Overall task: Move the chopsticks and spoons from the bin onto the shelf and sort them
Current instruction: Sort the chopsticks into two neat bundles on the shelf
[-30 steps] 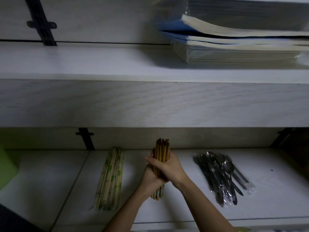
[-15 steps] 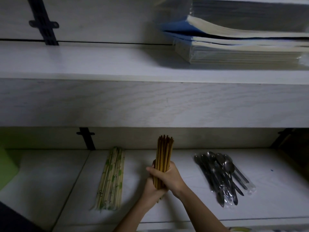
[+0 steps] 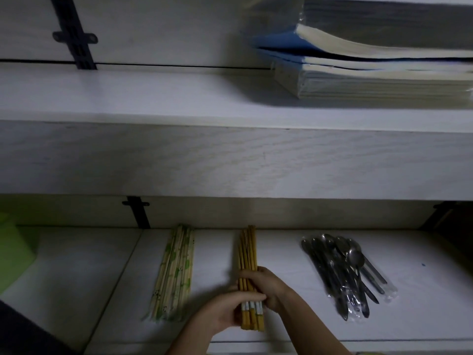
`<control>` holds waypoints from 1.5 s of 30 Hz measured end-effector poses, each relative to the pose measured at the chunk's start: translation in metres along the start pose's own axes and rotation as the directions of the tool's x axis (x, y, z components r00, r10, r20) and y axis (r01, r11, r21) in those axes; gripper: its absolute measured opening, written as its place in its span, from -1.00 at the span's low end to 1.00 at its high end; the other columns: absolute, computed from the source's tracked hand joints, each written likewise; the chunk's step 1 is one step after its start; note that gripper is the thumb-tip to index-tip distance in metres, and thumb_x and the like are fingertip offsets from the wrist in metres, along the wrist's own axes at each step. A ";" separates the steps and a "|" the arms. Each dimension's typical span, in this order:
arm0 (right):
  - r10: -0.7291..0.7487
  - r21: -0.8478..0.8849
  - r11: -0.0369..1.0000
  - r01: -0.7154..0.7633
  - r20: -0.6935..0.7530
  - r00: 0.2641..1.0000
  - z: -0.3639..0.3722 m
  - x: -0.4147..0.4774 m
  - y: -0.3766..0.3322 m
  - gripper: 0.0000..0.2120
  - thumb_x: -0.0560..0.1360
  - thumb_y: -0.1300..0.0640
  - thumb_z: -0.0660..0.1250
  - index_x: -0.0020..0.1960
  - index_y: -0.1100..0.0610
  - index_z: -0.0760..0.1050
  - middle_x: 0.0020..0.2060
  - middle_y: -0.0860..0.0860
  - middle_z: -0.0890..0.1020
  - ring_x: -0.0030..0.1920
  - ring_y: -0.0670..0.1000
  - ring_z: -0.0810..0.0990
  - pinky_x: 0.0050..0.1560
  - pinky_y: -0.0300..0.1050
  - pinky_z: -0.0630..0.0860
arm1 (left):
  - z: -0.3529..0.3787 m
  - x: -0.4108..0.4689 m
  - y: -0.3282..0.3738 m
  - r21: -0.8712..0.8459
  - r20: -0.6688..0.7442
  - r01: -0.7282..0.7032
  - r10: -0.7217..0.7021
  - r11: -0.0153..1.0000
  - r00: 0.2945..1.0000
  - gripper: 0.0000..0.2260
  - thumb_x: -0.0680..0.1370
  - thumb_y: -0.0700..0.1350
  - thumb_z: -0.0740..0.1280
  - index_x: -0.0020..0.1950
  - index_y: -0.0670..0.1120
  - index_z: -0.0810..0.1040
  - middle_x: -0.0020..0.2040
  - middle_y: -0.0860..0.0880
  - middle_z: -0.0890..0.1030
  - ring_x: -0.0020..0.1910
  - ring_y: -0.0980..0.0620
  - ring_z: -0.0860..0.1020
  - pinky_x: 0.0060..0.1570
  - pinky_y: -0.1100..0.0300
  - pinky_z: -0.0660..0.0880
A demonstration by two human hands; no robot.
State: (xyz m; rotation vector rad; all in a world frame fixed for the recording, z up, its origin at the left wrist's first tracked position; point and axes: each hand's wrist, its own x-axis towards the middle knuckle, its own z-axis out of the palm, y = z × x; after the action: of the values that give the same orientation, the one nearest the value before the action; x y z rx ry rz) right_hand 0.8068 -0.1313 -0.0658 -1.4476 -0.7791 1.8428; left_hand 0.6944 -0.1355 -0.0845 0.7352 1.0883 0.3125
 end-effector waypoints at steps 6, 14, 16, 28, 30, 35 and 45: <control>0.076 0.080 0.994 -0.074 -0.026 0.997 0.002 0.009 0.001 -0.84 0.50 0.22 0.26 -0.04 0.33 0.49 -0.34 0.15 0.55 -0.38 0.05 0.56 -0.35 -0.16 0.55 | -0.015 -0.005 0.010 0.118 -0.335 -0.051 0.088 0.992 0.938 -0.62 0.49 0.07 0.34 0.08 -0.23 0.55 -0.19 -0.12 0.59 -0.21 -0.02 0.56 -0.28 0.34 0.52; 0.122 0.175 0.977 -0.122 0.011 0.993 -0.001 0.013 -0.003 -0.74 0.50 0.14 0.31 0.07 0.33 0.48 -0.23 0.17 0.60 -0.25 0.08 0.59 -0.22 -0.10 0.57 | 0.008 0.008 0.004 -0.140 -0.398 -0.416 0.333 0.899 0.855 -0.78 0.61 -0.18 0.14 0.23 -0.15 0.43 -0.06 -0.08 0.55 -0.12 0.01 0.55 -0.19 0.21 0.47; 0.125 0.227 0.966 -0.122 0.000 0.992 0.000 0.017 -0.005 -0.69 0.51 0.08 0.29 0.10 0.32 0.49 -0.20 0.18 0.60 -0.20 0.10 0.60 -0.17 -0.07 0.56 | 0.013 0.008 0.009 -0.205 -0.397 -0.422 0.319 0.883 0.860 -0.75 0.62 -0.21 0.11 0.28 -0.15 0.42 -0.04 -0.08 0.55 -0.14 0.02 0.54 -0.21 0.21 0.47; 0.105 0.310 0.949 -0.055 -0.145 0.984 0.000 0.025 -0.022 -0.70 0.62 0.18 0.00 0.15 0.36 0.38 -0.19 0.24 0.54 -0.20 0.13 0.55 -0.18 -0.04 0.51 | 0.009 0.023 0.016 -0.214 -0.428 -0.446 0.327 0.869 0.843 -0.71 0.61 -0.26 0.07 0.27 -0.17 0.45 0.03 -0.19 0.59 -0.10 -0.10 0.59 -0.20 0.13 0.52; 0.087 0.250 0.967 -0.043 -0.168 0.982 0.000 0.025 -0.021 -0.76 0.61 0.23 0.03 0.11 0.37 0.37 -0.20 0.23 0.53 -0.20 0.13 0.53 -0.19 -0.06 0.50 | 0.009 0.024 0.016 -0.222 -0.431 -0.452 0.329 0.864 0.841 -0.72 0.61 -0.26 0.07 0.27 -0.18 0.46 0.05 -0.24 0.59 -0.09 -0.14 0.60 -0.18 0.09 0.54; 0.056 0.182 0.983 -0.017 -0.211 0.976 -0.003 0.025 -0.018 -0.75 0.59 0.28 0.08 0.18 0.42 0.35 -0.16 0.23 0.54 -0.17 0.12 0.55 -0.20 -0.08 0.51 | 0.008 0.029 0.014 -0.224 -0.433 -0.467 0.342 0.855 0.834 -0.71 0.61 -0.26 0.09 0.29 -0.19 0.45 0.11 -0.31 0.57 -0.04 -0.21 0.59 -0.06 -0.02 0.56; -0.064 -0.105 0.994 0.031 -0.333 0.941 -0.003 0.027 -0.012 -0.75 0.55 0.29 0.13 0.14 0.38 0.46 -0.04 0.25 0.60 0.02 0.19 0.58 -0.02 -0.05 0.56 | 0.004 0.037 0.008 -0.090 -0.447 -0.472 0.388 0.877 0.806 -0.67 0.62 -0.25 0.08 0.35 -0.12 0.41 0.17 -0.20 0.57 0.03 -0.14 0.61 0.01 0.03 0.57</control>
State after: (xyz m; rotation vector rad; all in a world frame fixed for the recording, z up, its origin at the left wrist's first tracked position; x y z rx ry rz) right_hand 0.8068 -0.1021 -0.0729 -1.7317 -0.7322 1.4822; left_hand 0.7155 -0.1106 -0.1036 0.7518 1.2595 0.9993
